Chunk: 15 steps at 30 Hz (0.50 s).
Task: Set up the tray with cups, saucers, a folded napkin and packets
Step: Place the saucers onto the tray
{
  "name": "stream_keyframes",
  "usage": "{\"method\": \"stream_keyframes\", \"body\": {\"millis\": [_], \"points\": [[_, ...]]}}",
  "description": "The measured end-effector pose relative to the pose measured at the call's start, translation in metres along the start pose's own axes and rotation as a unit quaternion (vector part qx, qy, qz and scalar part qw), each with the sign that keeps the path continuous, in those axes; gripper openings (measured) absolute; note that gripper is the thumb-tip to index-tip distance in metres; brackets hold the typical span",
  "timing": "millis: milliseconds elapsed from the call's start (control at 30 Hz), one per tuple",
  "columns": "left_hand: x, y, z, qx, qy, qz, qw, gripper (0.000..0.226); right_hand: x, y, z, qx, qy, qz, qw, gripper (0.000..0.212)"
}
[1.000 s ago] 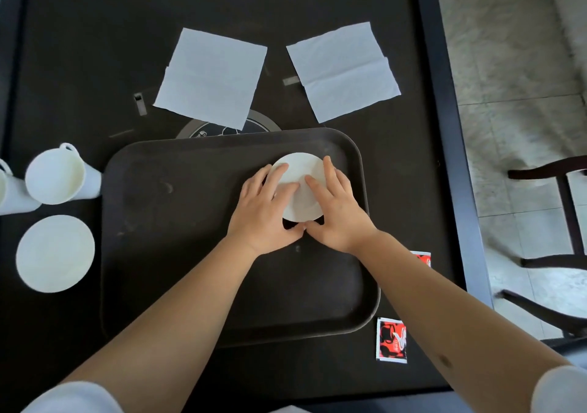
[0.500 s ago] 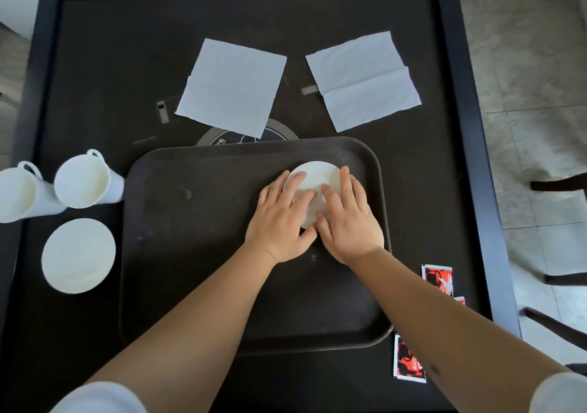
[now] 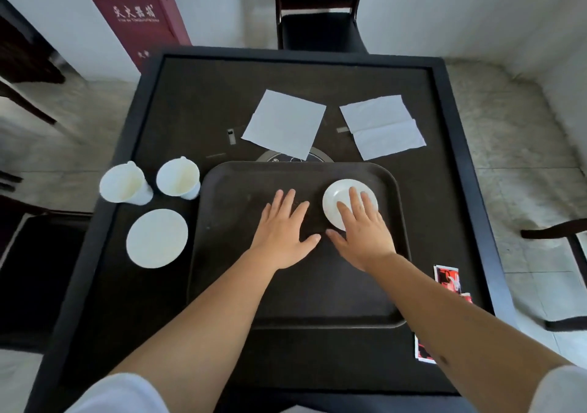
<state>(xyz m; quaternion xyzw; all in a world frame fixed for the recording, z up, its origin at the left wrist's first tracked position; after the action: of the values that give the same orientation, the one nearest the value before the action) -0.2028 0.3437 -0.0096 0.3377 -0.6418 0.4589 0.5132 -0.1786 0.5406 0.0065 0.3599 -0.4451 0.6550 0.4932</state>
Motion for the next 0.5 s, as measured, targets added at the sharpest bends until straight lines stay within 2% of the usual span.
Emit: {"method": "stream_keyframes", "body": {"millis": [233,500], "points": [[0.02,-0.084,0.114,0.071,-0.006,-0.002,0.997,0.081,-0.023,-0.003,0.128,0.087,0.009,0.048,0.995,0.072],[0.009,-0.153,0.236,0.12,-0.003,0.017,0.993,0.076,-0.075,0.009,0.267,0.098,0.071,0.109,0.987,0.072]]}}
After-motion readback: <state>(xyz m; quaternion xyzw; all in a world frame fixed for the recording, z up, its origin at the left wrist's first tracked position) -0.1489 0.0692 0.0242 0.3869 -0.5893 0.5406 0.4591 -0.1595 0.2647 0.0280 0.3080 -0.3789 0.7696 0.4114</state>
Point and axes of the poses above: each hand's wrist, its own y-axis towards the middle knuckle, its own x-axis out of the back of the hand, z = x × y, the point moved 1 cm from there along y, towards the middle knuckle, and after that the axes turned 13 degrees about y, right-handed, at the moved point
